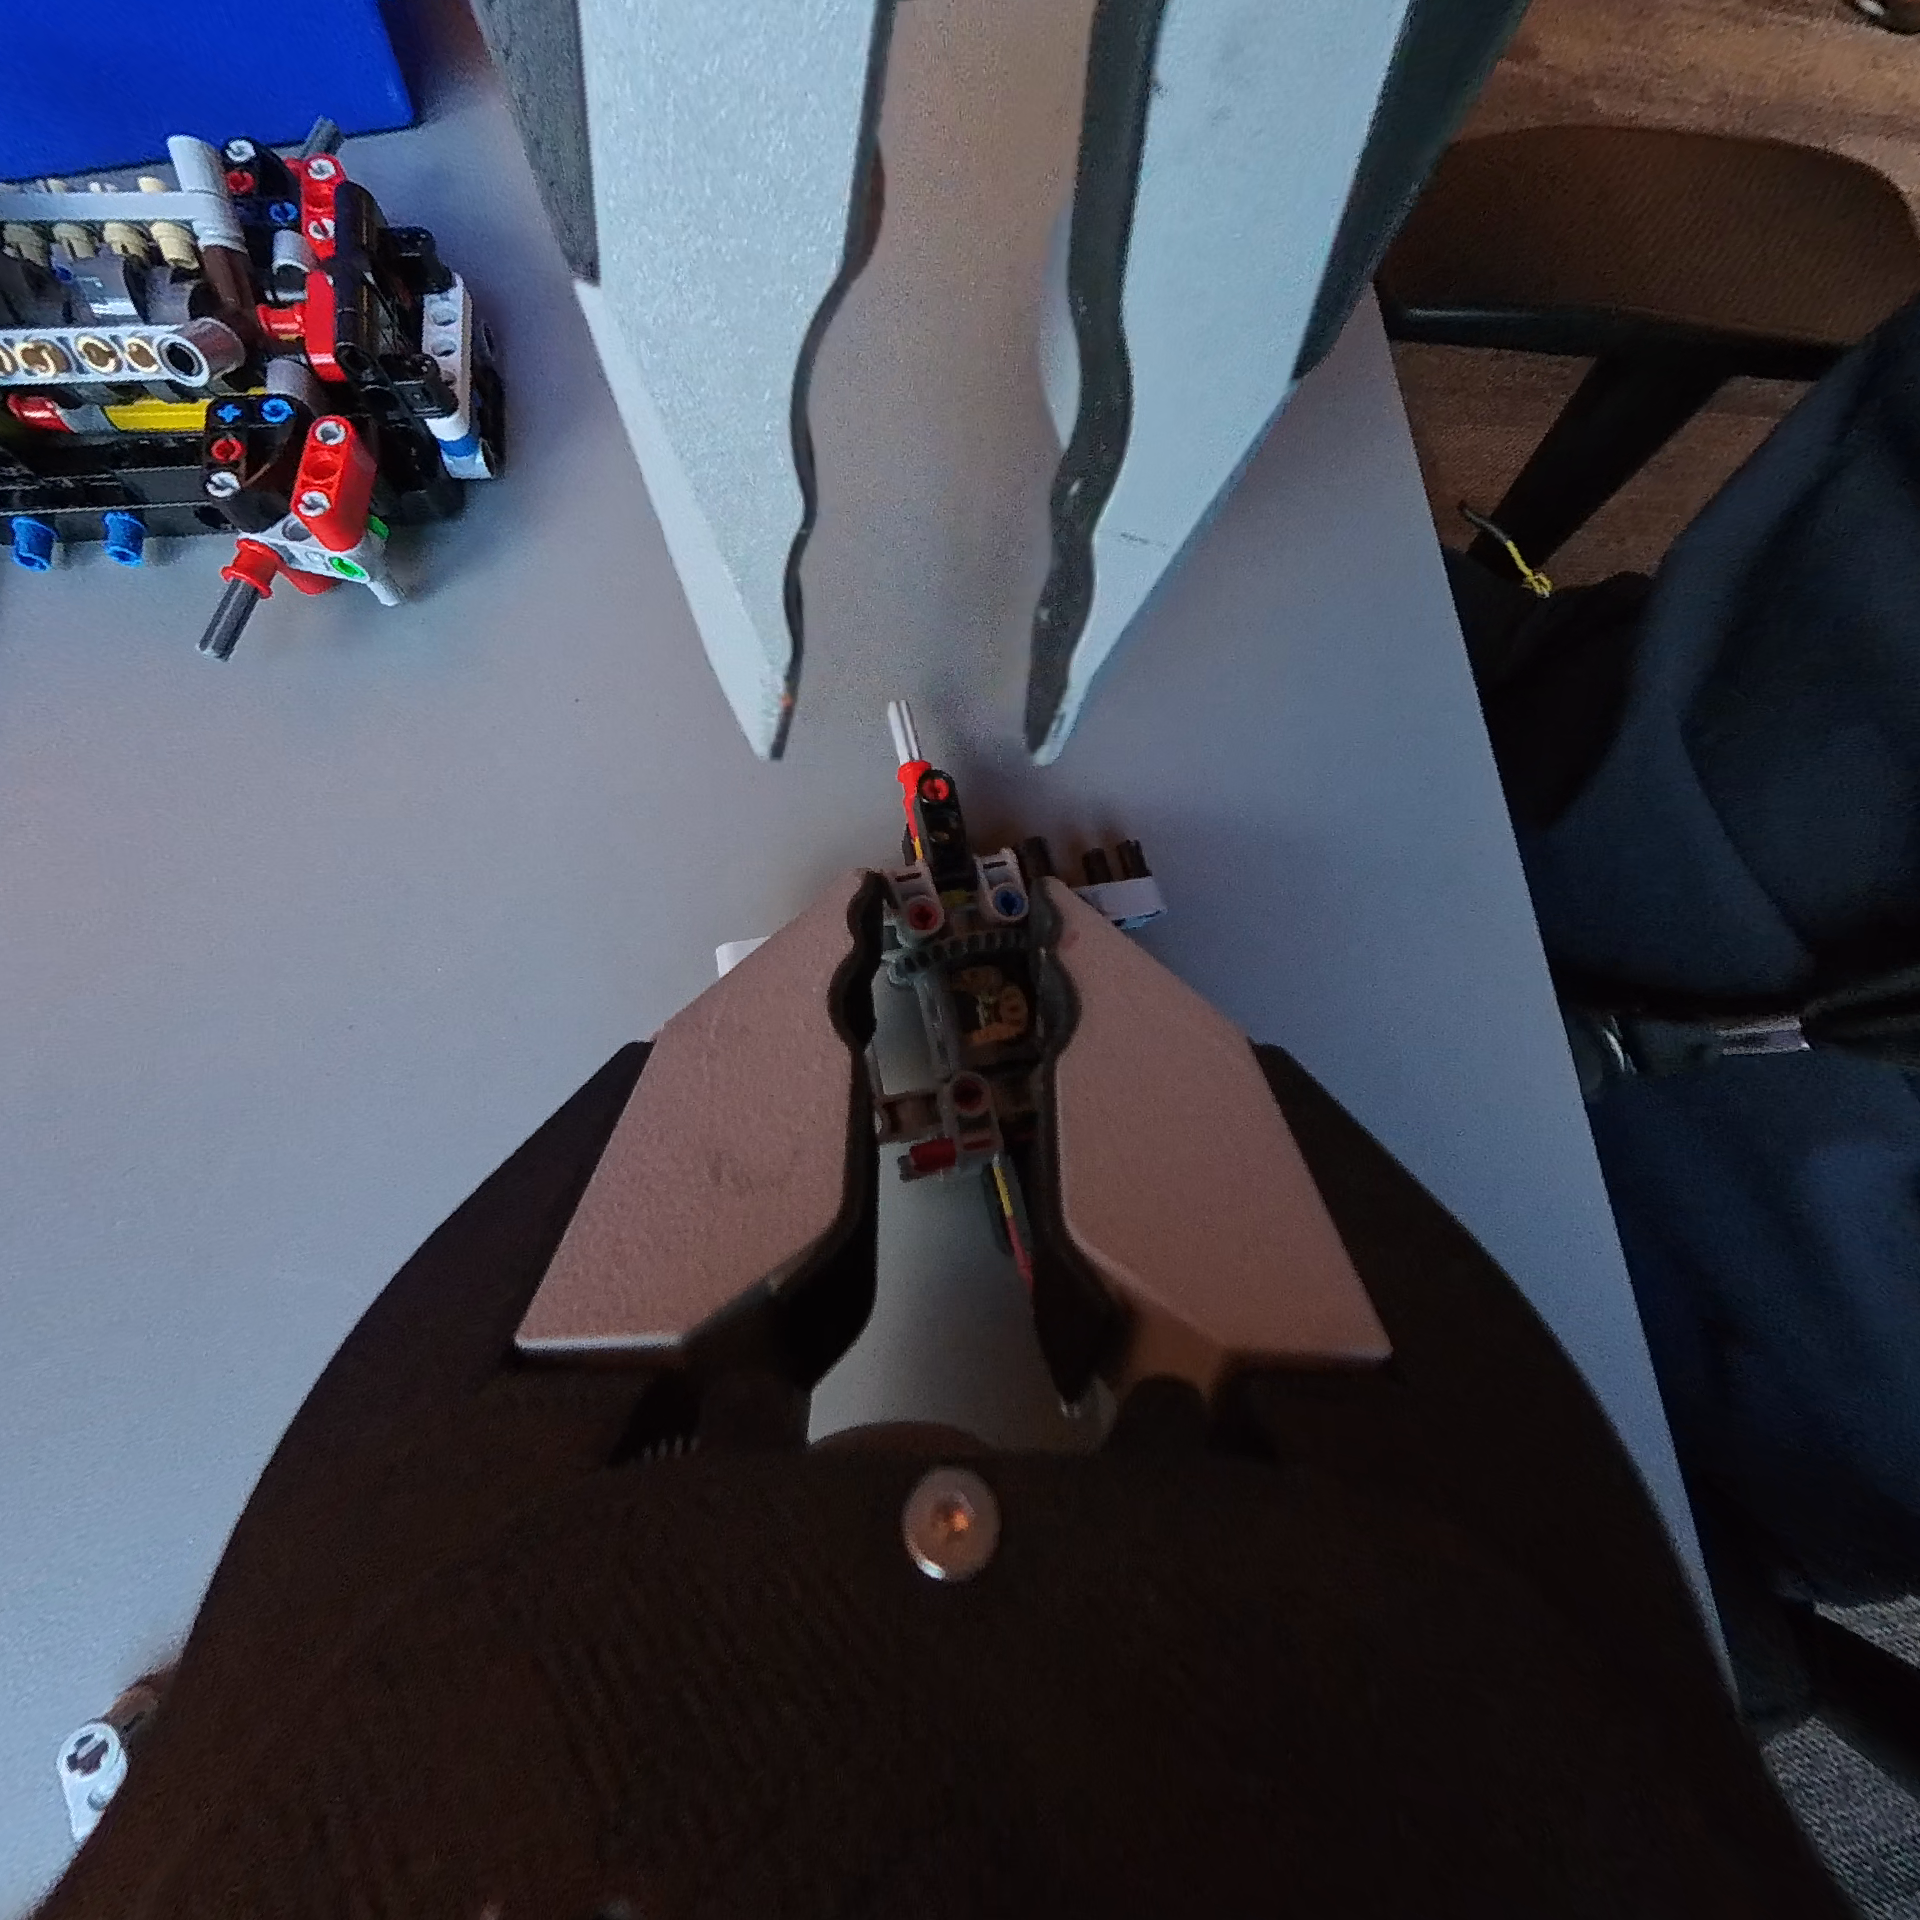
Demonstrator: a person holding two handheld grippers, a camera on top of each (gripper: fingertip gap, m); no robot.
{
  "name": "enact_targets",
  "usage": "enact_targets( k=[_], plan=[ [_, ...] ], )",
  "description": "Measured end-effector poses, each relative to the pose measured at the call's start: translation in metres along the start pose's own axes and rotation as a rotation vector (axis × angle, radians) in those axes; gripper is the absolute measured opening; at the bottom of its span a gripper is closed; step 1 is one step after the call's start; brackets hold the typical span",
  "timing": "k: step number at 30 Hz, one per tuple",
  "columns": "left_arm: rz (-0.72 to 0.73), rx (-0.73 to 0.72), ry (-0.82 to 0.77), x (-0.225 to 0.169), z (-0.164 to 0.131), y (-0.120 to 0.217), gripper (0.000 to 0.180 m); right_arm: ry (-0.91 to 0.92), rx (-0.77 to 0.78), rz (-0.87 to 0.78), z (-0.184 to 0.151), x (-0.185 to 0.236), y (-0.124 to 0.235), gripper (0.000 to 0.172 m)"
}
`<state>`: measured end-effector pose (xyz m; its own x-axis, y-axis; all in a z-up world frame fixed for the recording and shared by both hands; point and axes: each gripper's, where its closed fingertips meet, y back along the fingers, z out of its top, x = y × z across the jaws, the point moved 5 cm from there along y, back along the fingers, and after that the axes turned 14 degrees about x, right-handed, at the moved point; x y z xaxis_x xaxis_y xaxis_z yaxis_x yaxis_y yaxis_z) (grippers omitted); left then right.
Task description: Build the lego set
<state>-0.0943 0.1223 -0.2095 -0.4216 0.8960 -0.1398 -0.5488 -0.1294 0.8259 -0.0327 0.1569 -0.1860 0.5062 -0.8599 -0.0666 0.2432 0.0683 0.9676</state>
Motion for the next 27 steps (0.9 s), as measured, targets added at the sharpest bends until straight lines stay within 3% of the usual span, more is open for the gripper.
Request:
enact_targets(
  k=[4, 6, 8, 13, 27],
  plan=[
    [-0.001, 0.001, -0.003, -0.001, 0.0, 0.0, 0.025, 0.065, -0.009, -0.073, 0.002, 0.002, 0.002, 0.0],
    [-0.002, 0.0, -0.004, -0.001, 0.001, -0.001, 0.025, 0.092, 0.021, -0.085, 0.004, 0.004, 0.0, 0.005],
    [-0.002, 0.001, -0.004, -0.002, 0.001, -0.001, 0.025, 0.081, 0.046, -0.053, 0.006, 0.006, -0.005, 0.02],
    [0.001, 0.001, -0.004, -0.002, 0.001, -0.001, 0.025, 0.102, 0.082, -0.048, 0.003, 0.007, -0.008, 0.004],
    [0.002, 0.003, -0.007, -0.002, 0.001, -0.001, 0.026, 0.106, 0.122, -0.051, 0.006, 0.009, -0.009, 0.004]
  ],
)
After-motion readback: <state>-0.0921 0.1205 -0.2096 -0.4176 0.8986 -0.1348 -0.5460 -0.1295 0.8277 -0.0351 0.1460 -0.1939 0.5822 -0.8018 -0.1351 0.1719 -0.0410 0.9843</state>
